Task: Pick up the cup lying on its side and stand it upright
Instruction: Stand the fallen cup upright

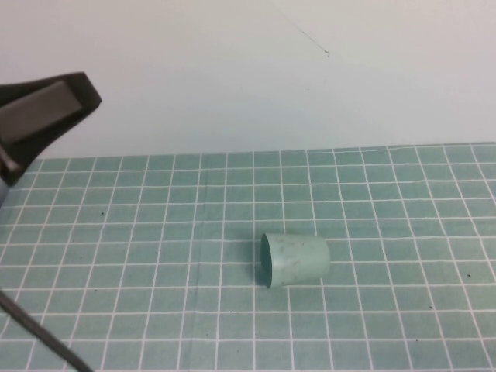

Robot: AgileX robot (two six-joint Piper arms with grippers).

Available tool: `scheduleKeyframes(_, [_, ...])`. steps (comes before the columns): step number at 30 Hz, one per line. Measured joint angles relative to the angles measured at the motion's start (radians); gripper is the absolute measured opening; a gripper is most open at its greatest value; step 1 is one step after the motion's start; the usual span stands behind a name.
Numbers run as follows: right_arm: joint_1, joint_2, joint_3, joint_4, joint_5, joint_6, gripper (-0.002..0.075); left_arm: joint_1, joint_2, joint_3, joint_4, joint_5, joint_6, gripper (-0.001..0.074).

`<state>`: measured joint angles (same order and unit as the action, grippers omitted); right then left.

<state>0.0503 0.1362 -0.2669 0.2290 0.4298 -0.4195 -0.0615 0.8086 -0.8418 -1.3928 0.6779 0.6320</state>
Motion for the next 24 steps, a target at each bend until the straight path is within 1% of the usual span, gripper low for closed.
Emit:
scheduleKeyframes(3, [0.0, 0.0, 0.0, 0.0, -0.002, -0.002, -0.0003, 0.0, 0.093, 0.0, -0.115, -0.026, 0.144, -0.0001])
scheduleKeyframes(5, [0.0, 0.0, 0.0, 0.0, -0.002, -0.006, -0.0003, 0.0, 0.163, 0.0, -0.151, -0.026, 0.2, -0.0001])
scheduleKeyframes(8, [0.0, 0.0, 0.0, -0.001, 0.0, -0.006, -0.0003, -0.002, 0.294, 0.0, -0.17, -0.001, 0.256, -0.0001])
scheduleKeyframes(11, [0.0, 0.0, 0.0, -0.001, 0.0, -0.006, -0.0003, -0.002, 0.434, 0.0, -0.245, 0.033, 0.321, -0.0001])
scheduleKeyframes(15, [0.0, 0.0, 0.0, -0.001, 0.0, -0.006, -0.0003, -0.009, 0.637, 0.002, -0.329, 0.105, 0.356, -0.0001])
scheduleKeyframes(17, [0.0, 0.0, 0.0, 0.003, 0.005, -0.006, -0.0003, -0.034, 0.72, 0.002, -0.336, 0.12, 0.413, -0.0001])
scheduleKeyframes(19, [0.0, 0.0, 0.0, 0.003, 0.006, -0.013, -0.0003, -0.08, 0.788, 0.002, -0.336, 0.118, 0.462, -0.0001])
scheduleKeyframes(24, [0.0, 0.0, 0.0, 0.003, 0.006, -0.013, -0.0003, -0.176, 0.88, 0.002, -0.336, 0.071, 0.529, -0.0001])
